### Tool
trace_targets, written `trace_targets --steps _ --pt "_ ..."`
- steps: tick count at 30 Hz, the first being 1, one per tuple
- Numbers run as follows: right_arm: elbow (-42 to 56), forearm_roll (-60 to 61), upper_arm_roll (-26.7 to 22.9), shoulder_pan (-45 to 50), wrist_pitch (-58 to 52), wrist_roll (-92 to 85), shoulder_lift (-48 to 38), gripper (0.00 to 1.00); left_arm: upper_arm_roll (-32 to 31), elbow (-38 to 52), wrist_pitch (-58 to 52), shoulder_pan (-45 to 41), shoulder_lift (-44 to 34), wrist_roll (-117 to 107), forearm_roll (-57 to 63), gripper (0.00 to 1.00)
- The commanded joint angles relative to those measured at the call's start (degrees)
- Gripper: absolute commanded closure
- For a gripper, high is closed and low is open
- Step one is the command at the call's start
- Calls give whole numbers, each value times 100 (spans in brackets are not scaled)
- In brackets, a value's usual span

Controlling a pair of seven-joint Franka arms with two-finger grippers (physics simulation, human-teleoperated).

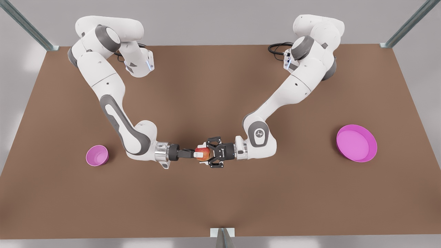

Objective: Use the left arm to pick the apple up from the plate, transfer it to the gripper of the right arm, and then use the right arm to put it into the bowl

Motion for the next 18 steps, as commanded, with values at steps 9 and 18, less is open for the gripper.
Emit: trace_targets --steps 9,18 --pt "18 14 3 66 12 -122 -16 20 -1 2 -18 0 9 78 2 29" --pt "18 14 3 57 -6 -114 -16 28 -1 -6 -18 9 1 78 29 1"
